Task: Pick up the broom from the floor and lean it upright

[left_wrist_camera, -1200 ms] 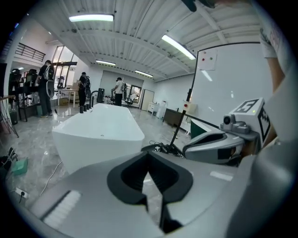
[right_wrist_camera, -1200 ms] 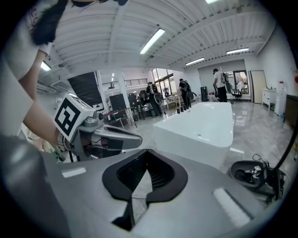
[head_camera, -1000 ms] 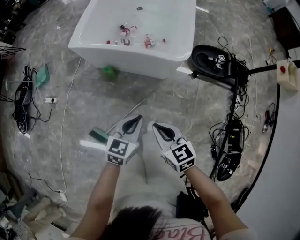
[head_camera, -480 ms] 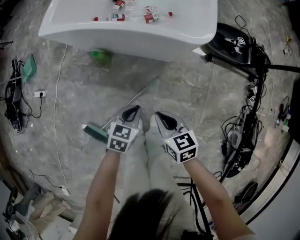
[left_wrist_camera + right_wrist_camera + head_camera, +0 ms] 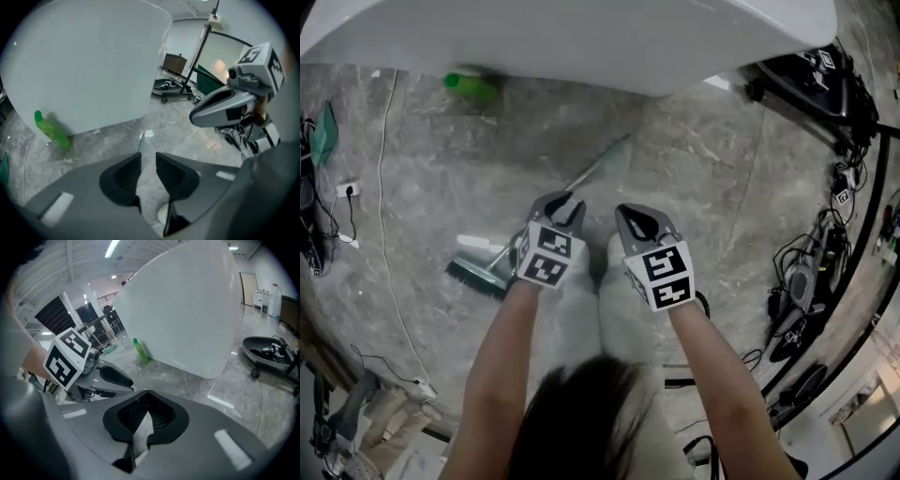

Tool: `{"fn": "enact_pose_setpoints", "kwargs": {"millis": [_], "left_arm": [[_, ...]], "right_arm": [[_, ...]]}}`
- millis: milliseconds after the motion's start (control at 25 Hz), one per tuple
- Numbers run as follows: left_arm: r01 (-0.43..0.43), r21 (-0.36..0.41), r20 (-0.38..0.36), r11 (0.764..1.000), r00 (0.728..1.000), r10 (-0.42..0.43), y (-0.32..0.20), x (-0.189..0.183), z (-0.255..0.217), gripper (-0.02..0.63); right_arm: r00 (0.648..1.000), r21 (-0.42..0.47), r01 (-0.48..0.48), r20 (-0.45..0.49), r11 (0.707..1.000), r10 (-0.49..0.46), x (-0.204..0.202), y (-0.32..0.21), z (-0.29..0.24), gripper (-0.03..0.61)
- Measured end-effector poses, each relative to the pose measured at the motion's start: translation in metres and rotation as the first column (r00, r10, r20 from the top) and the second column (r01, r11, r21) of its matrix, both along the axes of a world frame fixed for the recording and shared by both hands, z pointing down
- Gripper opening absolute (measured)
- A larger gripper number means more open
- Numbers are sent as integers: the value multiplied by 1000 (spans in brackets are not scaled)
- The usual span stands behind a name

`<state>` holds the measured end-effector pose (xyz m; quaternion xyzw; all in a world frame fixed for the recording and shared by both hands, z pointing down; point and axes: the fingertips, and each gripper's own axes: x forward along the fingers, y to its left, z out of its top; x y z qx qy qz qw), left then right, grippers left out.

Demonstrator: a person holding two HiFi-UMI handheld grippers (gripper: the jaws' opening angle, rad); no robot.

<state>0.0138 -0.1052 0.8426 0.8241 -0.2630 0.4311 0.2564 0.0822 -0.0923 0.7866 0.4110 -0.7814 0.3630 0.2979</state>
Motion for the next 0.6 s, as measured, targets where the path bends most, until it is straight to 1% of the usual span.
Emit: {"fn": "enact_pose_setpoints", "kwargs": {"millis": [200,400,600], "left_arm": [[-56,-57,68,997,996,60,6,-7,68,95],[-76,-73,88,994,993,82,-1,0,119,95],[-88,-116,141,989,985,104,0,5,163,89]], "right_arm": [[999,-82,-33,6,996,34,-17,11,64,2],[1000,-129,-21,-25,991,18,-25,15,115,2],[999,-166,-11,-52,986,3,-23,15,147,2]]}}
